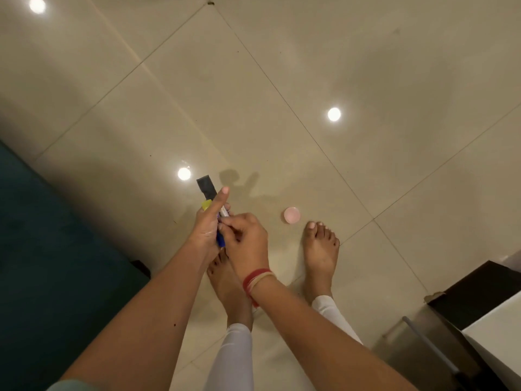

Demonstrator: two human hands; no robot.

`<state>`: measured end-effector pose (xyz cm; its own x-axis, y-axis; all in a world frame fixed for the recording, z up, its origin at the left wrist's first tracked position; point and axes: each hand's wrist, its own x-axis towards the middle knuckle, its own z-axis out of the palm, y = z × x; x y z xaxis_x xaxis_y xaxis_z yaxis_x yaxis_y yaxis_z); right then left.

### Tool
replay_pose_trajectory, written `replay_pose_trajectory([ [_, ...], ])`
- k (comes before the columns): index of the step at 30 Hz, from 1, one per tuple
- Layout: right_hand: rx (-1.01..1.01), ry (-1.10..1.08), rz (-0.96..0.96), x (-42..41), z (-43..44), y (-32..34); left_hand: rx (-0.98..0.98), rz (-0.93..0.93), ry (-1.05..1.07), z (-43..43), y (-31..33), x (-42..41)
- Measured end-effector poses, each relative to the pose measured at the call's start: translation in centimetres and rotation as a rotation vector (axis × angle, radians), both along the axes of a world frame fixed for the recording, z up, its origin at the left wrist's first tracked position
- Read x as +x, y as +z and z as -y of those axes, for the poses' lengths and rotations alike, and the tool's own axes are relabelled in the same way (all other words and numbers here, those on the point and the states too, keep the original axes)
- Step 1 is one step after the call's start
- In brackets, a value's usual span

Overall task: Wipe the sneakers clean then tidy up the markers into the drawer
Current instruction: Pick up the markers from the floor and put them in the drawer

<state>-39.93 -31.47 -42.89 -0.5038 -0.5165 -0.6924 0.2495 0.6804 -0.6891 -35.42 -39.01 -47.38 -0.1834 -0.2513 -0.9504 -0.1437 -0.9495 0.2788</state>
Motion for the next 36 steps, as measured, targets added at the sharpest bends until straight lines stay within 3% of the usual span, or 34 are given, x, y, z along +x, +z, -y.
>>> replay_pose_trajectory([
  [2,0.004,-0.027,-0.049,-0.3,-0.6,-0.3,-0.010,0.047,0.009,-0.2,-0.3,-0.5],
  [5,0.097,-0.068,-0.282,-3.0,-2.3,-2.4,-0.016,0.065,0.051,-0.2,-1.4,-0.6],
  [9,0.536,0.321,-0.489,-7.3,-5.2,-7.5,-0.037,0.094,0.020,0.0,-2.6,0.1],
  [13,0.501,0.497,-0.486,-8.4,-4.9,-10.0,-0.066,0.105,-0.021,0.3,-2.7,0.6],
  [16,0.366,0.208,-0.382,-8.9,-3.8,-7.5,-0.050,0.092,-0.091,0.9,-0.4,0.6],
  [19,0.120,0.021,-0.320,-7.5,-2.5,-1.9,-0.026,0.083,-0.112,0.3,1.8,0.5],
  [21,0.013,0.025,-0.302,-8.5,-1.0,6.7,-0.024,0.033,-0.146,2.0,8.8,-1.7],
  [23,0.014,0.109,-0.289,-7.5,-1.3,9.4,-0.007,-0.014,-0.163,1.4,10.8,-2.4],
  [27,0.058,0.218,-0.330,-8.2,-0.4,22.2,-0.043,-0.083,-0.409,2.1,22.6,-4.5],
  [32,0.031,0.183,-0.392,-9.0,-1.9,35.4,-0.135,-0.033,-0.439,3.3,36.7,-5.7],
  [36,0.064,0.008,-0.446,-9.3,-6.1,45.7,-0.188,-0.041,-0.480,4.1,45.8,-3.9],
])
